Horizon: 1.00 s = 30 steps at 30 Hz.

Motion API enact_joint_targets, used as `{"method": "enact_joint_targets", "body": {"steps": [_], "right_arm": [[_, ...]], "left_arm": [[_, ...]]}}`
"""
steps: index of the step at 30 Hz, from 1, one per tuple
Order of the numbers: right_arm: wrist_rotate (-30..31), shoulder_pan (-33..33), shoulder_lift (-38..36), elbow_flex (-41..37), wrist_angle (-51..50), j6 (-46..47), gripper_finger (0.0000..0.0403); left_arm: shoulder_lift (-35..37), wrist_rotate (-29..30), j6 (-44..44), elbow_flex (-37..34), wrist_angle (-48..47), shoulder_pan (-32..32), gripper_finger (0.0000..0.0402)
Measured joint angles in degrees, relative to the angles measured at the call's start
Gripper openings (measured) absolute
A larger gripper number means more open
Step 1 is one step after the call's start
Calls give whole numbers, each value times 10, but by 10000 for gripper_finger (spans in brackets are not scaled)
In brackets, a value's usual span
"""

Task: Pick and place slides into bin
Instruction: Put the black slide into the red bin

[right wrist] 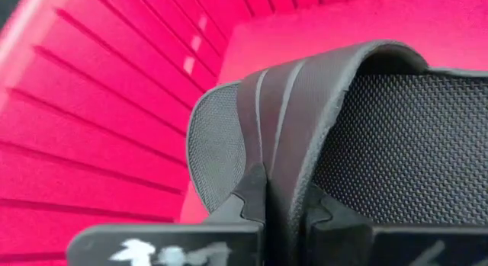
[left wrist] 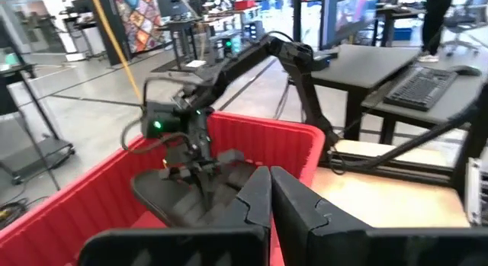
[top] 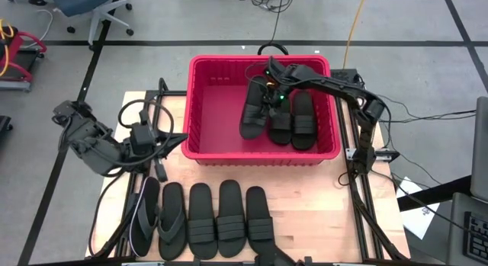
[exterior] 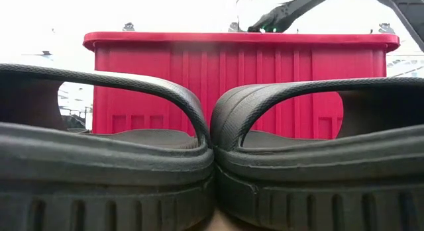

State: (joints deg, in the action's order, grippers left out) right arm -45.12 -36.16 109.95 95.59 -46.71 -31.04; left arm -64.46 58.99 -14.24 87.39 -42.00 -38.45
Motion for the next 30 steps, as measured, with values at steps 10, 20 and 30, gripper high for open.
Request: {"method": "enact_joint_targets", "body": {"steps": [10, 20, 30], "right_arm": [[3, -1, 58, 0, -1, -45, 4], [33, -17, 90, 0, -1, -48, 4], [52, -17, 90, 0, -15, -68, 19]], "left_arm": [[0, -4, -33, 0, -21, 23, 16], [1, -4, -43, 0, -29, 28, 2], [4, -4, -40, 0, -33, 28, 20]]}}
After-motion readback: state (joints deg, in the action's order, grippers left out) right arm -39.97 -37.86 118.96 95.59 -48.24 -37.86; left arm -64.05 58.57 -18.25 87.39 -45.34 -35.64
